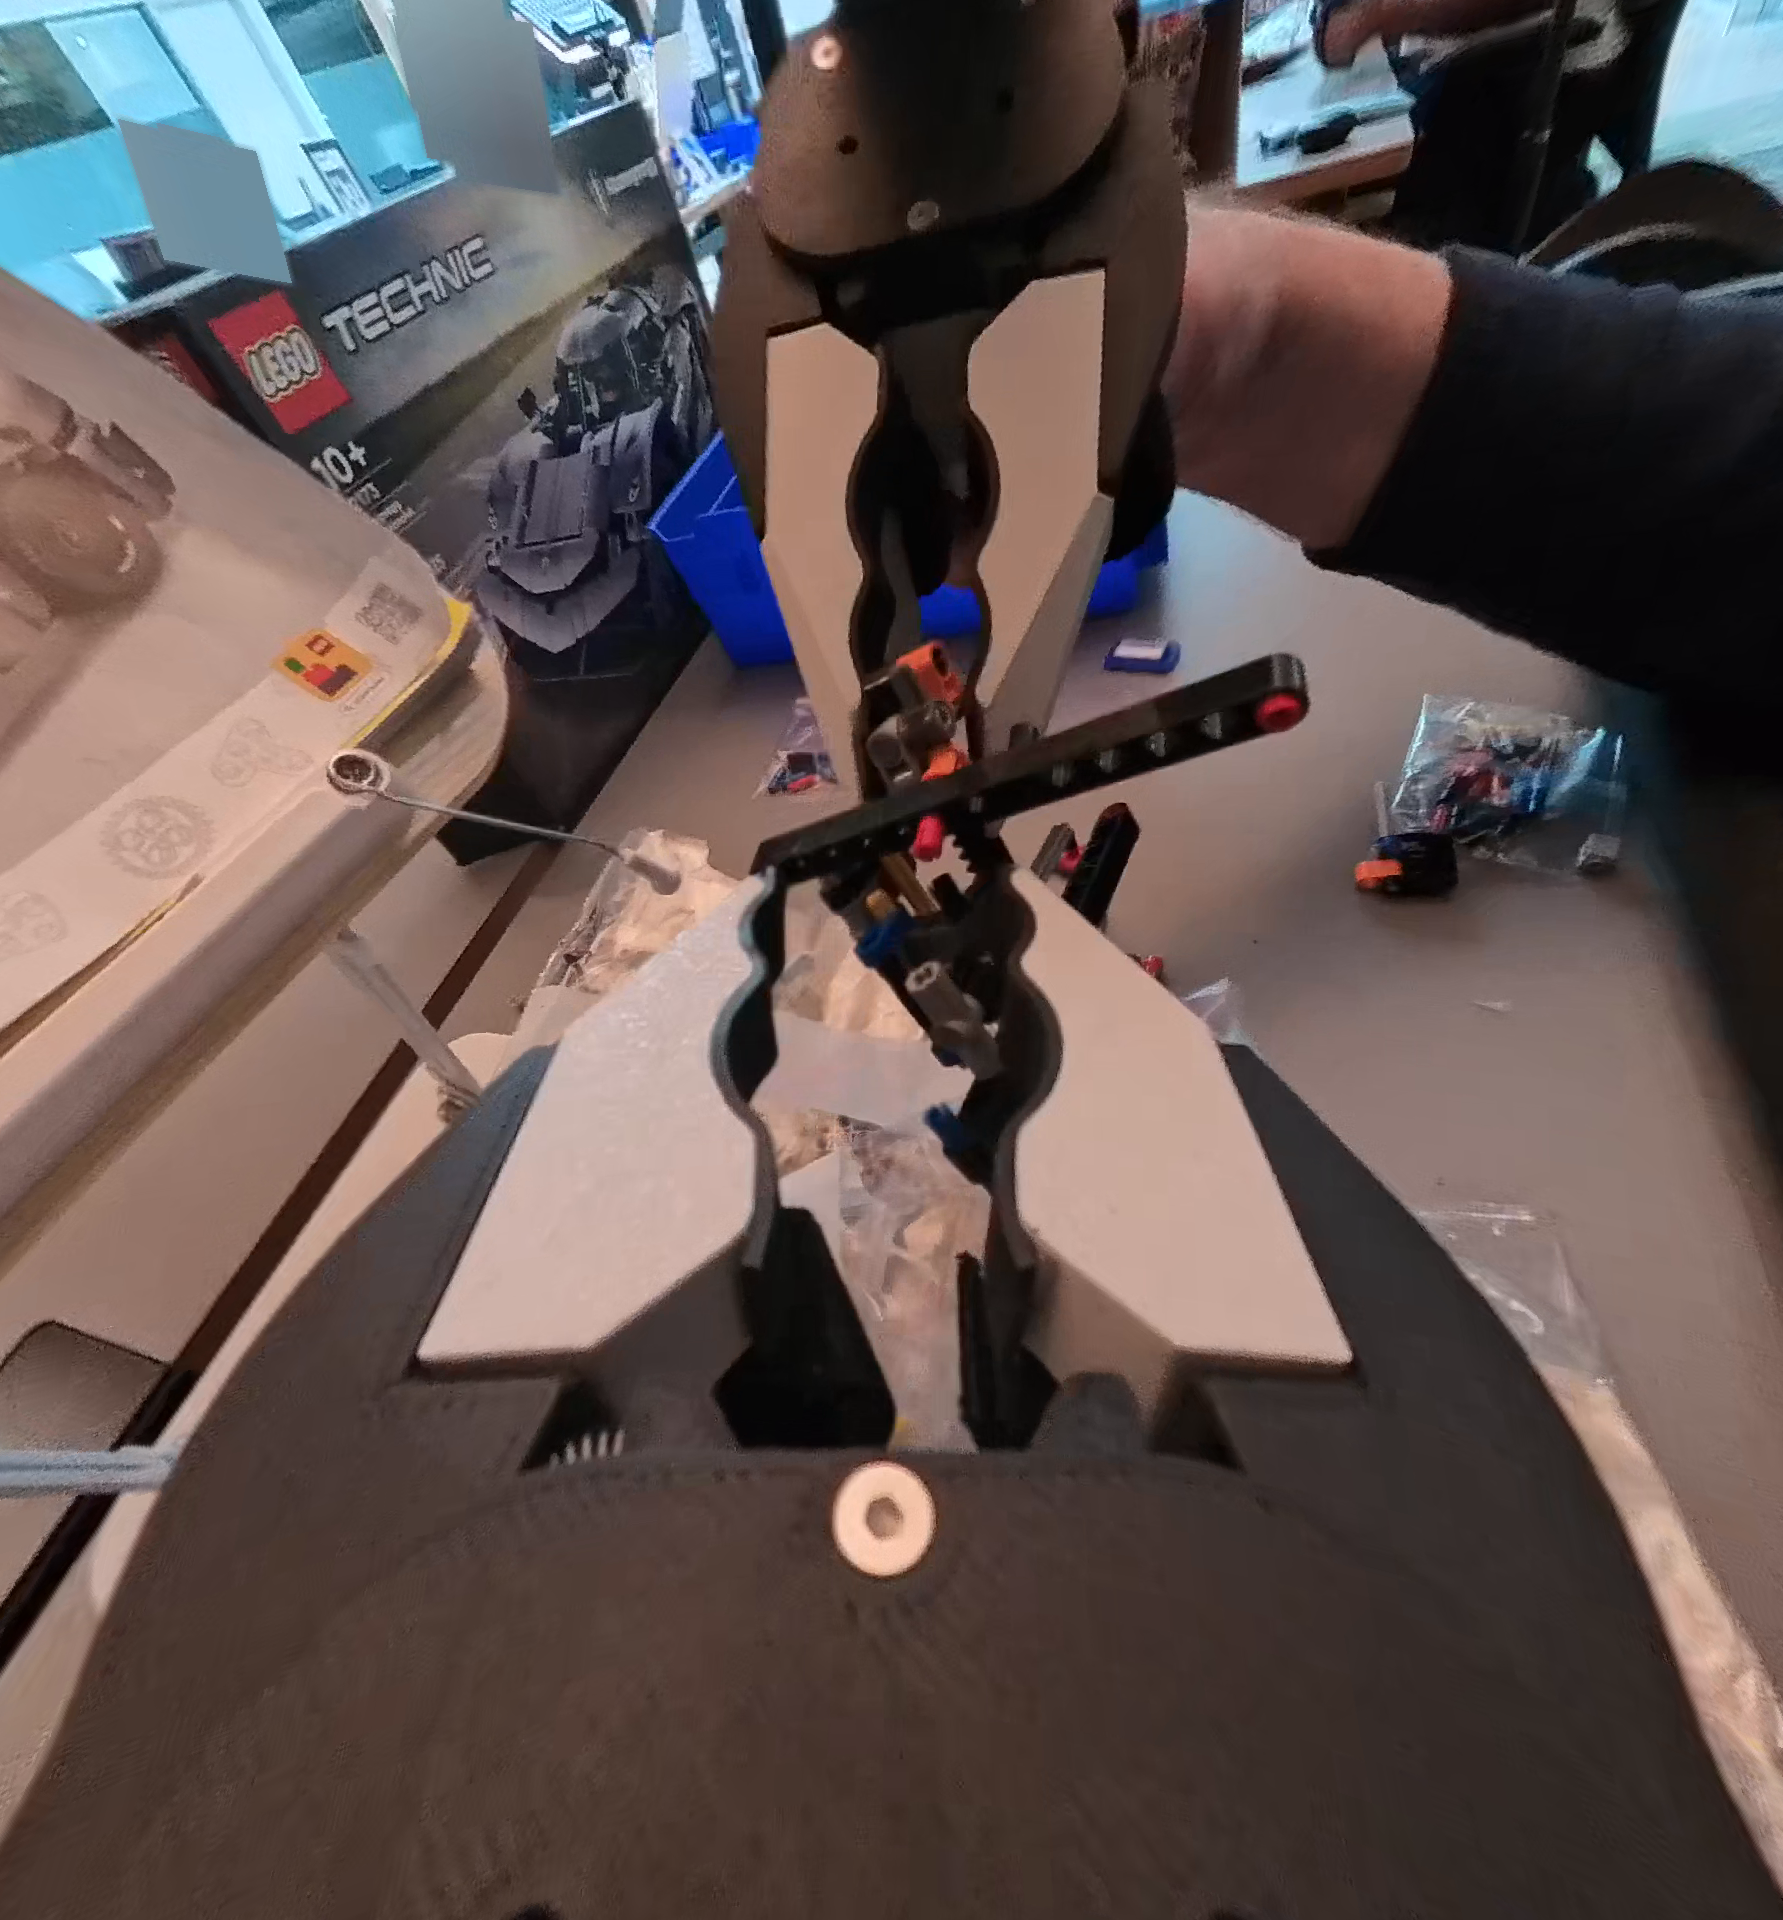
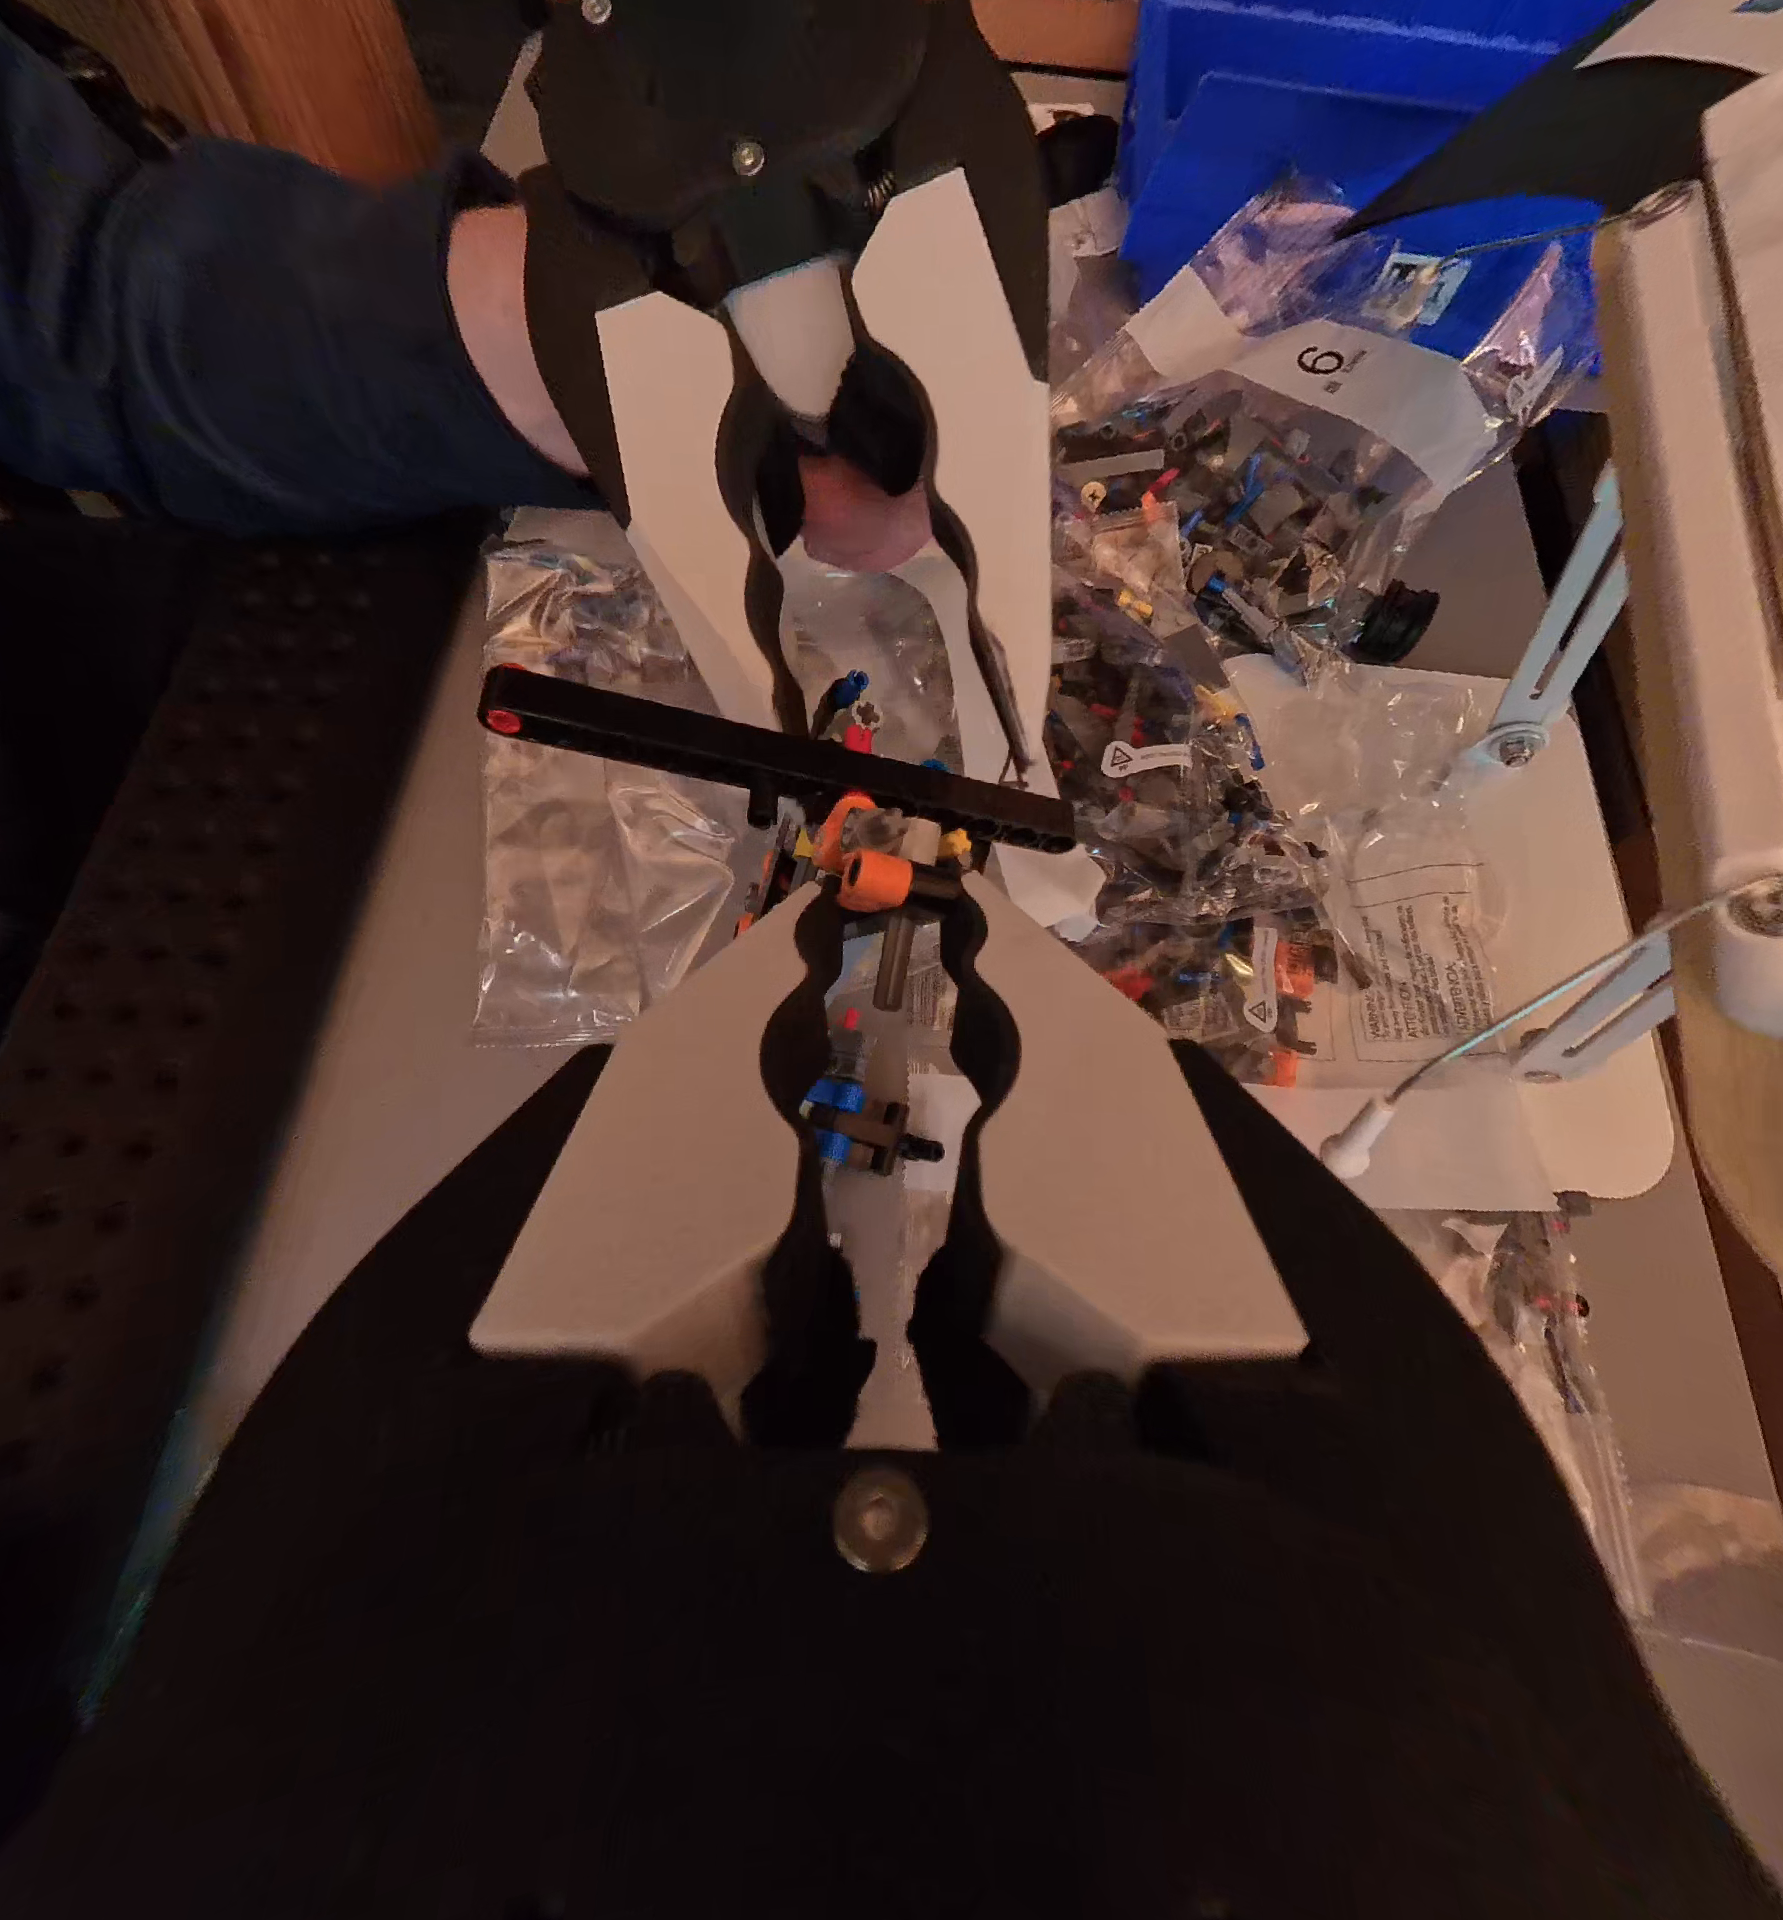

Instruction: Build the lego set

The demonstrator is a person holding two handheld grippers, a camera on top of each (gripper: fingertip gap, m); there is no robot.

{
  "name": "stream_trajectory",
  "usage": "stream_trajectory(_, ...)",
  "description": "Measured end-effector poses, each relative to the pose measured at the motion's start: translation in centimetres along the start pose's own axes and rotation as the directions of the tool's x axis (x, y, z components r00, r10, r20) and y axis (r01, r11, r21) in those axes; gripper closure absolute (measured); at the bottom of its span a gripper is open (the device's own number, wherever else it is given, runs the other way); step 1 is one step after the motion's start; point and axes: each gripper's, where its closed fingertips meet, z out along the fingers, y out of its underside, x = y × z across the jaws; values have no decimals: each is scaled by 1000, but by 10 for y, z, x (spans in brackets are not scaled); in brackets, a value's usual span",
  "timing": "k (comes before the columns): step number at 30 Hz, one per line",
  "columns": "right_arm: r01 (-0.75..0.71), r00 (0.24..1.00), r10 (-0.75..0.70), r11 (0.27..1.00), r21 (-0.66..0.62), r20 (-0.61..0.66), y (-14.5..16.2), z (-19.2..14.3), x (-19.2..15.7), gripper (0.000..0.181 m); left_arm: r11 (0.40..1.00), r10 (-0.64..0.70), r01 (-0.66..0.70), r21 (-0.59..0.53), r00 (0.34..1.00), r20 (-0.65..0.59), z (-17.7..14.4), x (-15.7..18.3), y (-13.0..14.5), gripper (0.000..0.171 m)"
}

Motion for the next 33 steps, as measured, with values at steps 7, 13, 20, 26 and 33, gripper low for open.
stream_trajectory(7, 34, 999, -36, 994, -103, -19, 6, 11, -5, 165, 993, 112, -111, -45, 993, 21, 6, 6, 5, 135)
stream_trajectory(13, 47, 999, -50, 987, -153, -20, 10, 14, -8, 165, 986, 162, -161, -38, 987, 11, 8, 13, 1, 134)
stream_trajectory(20, 41, 999, -45, 978, -203, -18, 17, 18, -8, 165, 956, 273, -271, -111, 962, -2, 10, 22, 7, 146)
stream_trajectory(26, 7, 1000, -7, 986, -167, 4, 14, 14, -10, 166, 963, 249, -249, -99, 968, -9, 7, 21, 5, 151)
stream_trajectory(33, 11, 1000, -10, 985, -172, 8, 14, 12, -12, 166, 955, 278, -277, -109, 961, -14, 5, 23, 5, 151)
